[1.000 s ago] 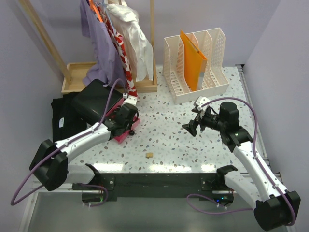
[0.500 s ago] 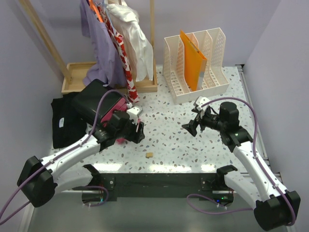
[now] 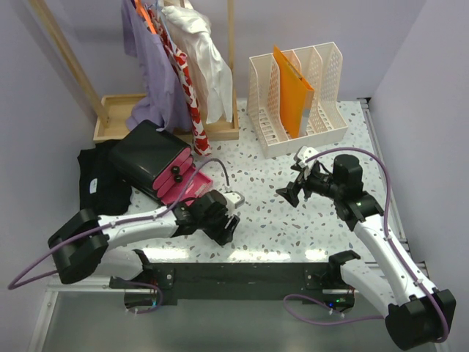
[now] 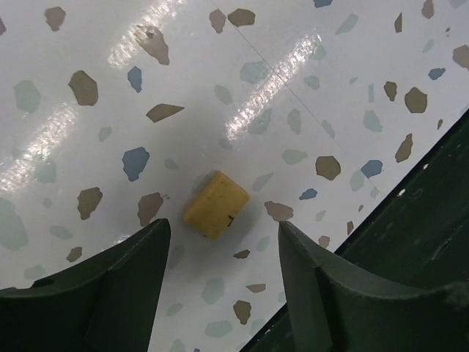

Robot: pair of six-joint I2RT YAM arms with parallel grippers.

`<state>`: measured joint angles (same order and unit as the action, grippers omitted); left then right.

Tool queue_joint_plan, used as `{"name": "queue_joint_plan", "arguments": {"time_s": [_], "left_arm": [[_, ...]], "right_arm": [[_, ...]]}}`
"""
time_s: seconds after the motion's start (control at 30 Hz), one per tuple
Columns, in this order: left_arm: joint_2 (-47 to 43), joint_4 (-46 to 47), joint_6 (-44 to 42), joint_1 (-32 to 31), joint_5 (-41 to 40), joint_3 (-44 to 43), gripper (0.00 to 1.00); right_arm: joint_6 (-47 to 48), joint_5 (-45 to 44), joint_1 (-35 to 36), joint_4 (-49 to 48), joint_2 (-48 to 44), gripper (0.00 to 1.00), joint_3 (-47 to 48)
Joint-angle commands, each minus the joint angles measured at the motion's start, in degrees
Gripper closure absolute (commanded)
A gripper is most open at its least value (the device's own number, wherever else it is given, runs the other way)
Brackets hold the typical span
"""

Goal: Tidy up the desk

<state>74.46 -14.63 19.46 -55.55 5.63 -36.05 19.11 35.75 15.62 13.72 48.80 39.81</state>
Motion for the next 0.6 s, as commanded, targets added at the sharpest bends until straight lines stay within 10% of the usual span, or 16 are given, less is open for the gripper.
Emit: {"name": "queue_joint_plan", "arguments": {"time_s": [0.0, 0.33, 0.57], "left_arm": [[4.81, -0.30, 0.93, -4.30, -7.28, -4.99, 0.34], [17.73, -7.86, -0.65, -10.37, -16.52, -12.55, 0.40], [21.43, -11.12, 0.49, -12.30, -19.69, -15.19, 0.61]], "right_arm": [[0.57, 1.25, -0.41, -1.67, 0.33, 0.01, -0.44], [0.57, 1.08, -0.32, -1.67, 0.16, 0.01, -0.35], [0.66, 1.08, -0.41, -1.59, -0.02, 0.01, -0.35]]}}
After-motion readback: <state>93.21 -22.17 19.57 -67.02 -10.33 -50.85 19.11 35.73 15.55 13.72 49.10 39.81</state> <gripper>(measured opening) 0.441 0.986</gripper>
